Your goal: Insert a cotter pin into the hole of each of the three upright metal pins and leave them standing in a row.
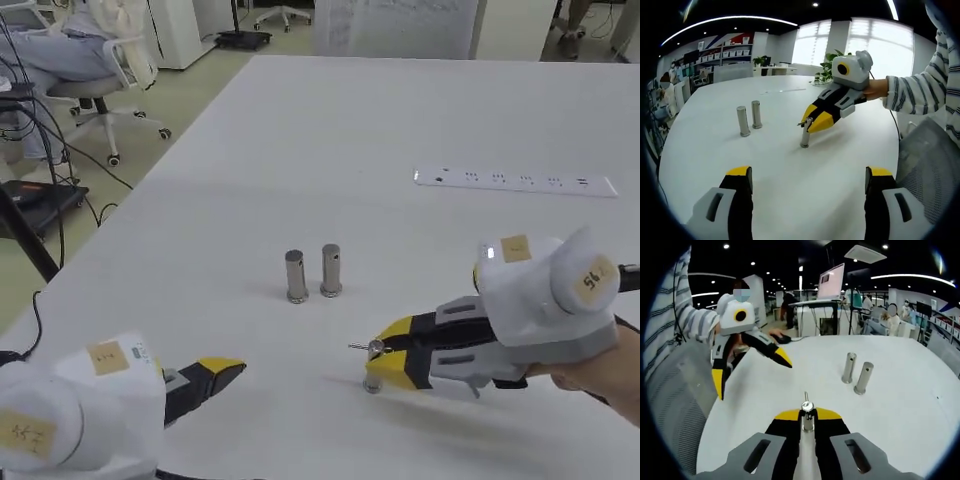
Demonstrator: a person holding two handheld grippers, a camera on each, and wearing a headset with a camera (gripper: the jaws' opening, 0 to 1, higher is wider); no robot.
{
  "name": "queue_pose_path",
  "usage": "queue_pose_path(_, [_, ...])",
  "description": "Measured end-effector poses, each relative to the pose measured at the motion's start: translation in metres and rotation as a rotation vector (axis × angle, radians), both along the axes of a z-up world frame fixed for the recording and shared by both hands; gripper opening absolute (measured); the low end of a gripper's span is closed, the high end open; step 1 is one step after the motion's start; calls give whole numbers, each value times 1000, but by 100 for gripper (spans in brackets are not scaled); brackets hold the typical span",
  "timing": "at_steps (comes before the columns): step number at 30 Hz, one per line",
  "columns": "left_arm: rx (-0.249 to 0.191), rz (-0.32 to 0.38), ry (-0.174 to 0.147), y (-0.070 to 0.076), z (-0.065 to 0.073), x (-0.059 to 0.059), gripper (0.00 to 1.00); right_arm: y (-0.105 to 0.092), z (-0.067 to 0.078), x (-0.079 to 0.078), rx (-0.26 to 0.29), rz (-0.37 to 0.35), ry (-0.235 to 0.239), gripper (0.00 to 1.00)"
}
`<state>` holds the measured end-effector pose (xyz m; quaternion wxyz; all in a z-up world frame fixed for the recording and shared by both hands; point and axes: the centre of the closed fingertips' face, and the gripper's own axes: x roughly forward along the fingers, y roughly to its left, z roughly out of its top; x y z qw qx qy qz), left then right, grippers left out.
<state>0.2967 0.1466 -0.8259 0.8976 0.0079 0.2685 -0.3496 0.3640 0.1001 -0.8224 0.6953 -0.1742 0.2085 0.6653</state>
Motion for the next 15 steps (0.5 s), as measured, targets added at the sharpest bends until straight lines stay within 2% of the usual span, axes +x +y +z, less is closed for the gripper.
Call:
queue_pose_path(2, [0,-2,4,0,-1,-1,93,-1,-1,0,-12,22,-11,10])
queue_pose_path(6, [0,1,2,0,0,0,93,-2,-1,-1,-8,31,1,10])
queue_pose_path(15, [9,26,9,4,-1,2,93,-2,0,-1,-7,43,-8,10])
